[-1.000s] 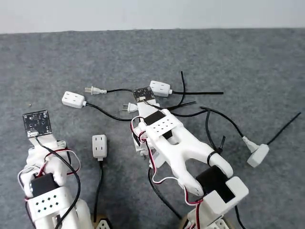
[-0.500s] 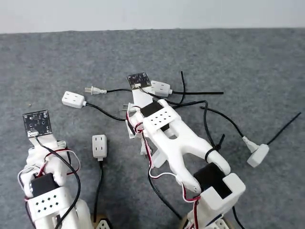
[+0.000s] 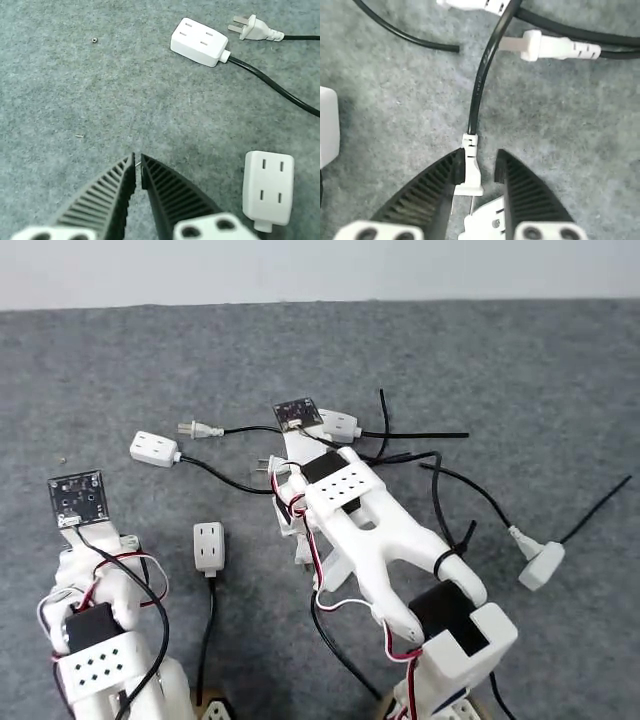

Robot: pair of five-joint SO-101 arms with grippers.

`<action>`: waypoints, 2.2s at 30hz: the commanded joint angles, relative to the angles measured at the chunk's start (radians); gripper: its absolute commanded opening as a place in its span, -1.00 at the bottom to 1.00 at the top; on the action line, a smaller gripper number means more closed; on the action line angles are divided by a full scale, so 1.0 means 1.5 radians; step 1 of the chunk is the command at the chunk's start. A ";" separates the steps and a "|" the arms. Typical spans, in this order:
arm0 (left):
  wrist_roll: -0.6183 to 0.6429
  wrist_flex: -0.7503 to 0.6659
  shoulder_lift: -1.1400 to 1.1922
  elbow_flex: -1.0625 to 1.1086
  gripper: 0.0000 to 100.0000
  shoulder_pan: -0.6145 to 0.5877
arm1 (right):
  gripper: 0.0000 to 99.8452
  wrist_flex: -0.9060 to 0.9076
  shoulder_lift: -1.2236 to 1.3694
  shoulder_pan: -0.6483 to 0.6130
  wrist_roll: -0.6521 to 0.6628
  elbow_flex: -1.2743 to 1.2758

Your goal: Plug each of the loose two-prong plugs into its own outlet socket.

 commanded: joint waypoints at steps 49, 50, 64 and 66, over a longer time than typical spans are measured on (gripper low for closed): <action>-0.028 -0.005 -0.001 -0.023 -0.97 0.001 | -0.83 0.123 0.208 -0.025 0.033 -0.199; -0.028 -0.005 -0.001 -0.023 -0.97 0.001 | -0.83 0.127 0.214 -0.025 0.037 -0.206; -0.008 0.004 0.008 -0.029 -0.94 0.004 | -0.98 0.150 0.181 -0.025 0.042 -0.215; -0.007 0.011 0.049 -0.051 -0.93 0.005 | -0.98 0.162 0.127 -0.025 0.042 -0.214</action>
